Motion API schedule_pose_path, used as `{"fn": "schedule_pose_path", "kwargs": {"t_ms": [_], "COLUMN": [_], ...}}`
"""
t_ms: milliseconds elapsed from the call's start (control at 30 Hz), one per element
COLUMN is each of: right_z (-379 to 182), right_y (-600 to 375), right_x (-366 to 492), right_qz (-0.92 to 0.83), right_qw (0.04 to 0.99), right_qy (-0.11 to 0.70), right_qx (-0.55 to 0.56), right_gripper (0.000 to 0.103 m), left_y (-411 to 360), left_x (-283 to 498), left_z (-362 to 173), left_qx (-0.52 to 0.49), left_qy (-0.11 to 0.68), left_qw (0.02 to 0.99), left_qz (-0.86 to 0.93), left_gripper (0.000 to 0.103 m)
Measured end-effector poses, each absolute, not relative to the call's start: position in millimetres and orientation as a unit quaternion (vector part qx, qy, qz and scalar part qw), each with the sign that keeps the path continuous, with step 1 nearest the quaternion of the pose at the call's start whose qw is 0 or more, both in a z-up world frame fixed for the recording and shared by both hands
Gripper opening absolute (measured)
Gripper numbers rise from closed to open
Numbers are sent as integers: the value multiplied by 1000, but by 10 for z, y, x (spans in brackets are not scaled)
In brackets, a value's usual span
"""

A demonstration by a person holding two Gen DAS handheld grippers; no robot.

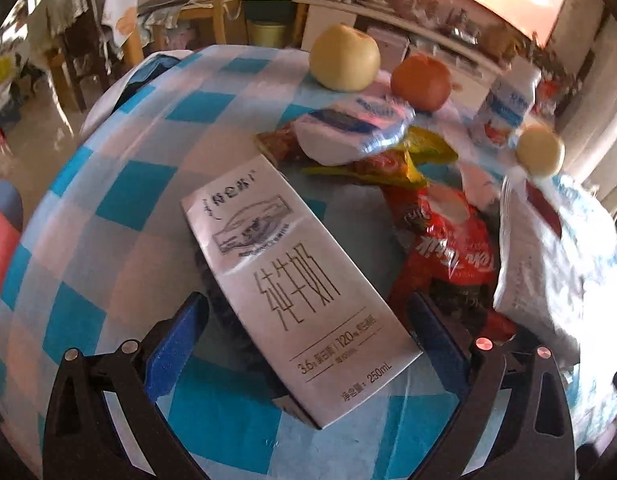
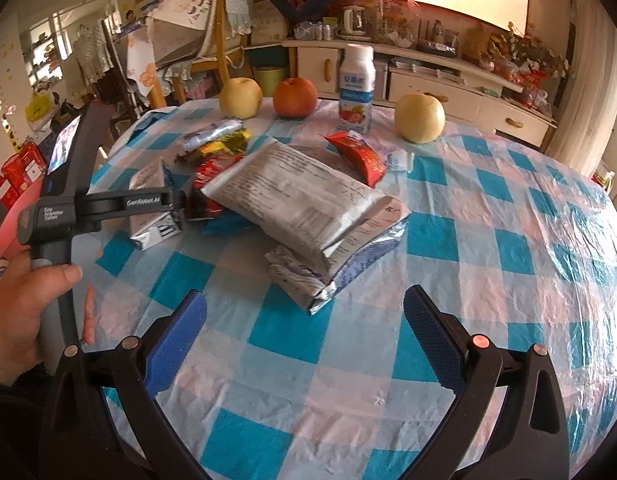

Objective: Collect trash
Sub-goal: 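Grasp the white milk carton with the left tool while the right tool grasps the silver bag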

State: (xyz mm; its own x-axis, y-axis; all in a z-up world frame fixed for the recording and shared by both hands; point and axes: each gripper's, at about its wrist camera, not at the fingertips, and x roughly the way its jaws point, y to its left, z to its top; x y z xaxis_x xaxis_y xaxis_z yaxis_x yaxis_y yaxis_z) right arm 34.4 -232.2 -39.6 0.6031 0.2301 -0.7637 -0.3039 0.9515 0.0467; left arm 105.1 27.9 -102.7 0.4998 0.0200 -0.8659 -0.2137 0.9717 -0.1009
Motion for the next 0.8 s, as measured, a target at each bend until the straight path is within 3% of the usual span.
{"fn": "schedule_pose_path", "kwargs": {"t_ms": [233,433,467,567,800], "right_z": [-684,-584,-567,-457,-529], "right_y": [-2287,-2264,-2260,-2250,-1957], "right_x": [655,780,810,900,1143], "right_qz": [113,106,98,144,226], "right_qw": [889,901,901,901,871], "right_qy": [442,420,419,402,404], "right_qx": [-34,-38,-55,-76,-167], "right_gripper": [99,99,99,99,99], "left_y": [335,358,365,317,364], "left_x": [1073,1065,1069,988,993], "left_z": [-1117,-1131,-1123,-1093,-1085], "left_qx": [-69,-56,-57,-35,-34], "left_qy": [510,496,499,483,483], "left_qw": [851,862,860,872,874], "left_qz": [103,89,89,72,38], "left_gripper": [99,98,97,80,78]}}
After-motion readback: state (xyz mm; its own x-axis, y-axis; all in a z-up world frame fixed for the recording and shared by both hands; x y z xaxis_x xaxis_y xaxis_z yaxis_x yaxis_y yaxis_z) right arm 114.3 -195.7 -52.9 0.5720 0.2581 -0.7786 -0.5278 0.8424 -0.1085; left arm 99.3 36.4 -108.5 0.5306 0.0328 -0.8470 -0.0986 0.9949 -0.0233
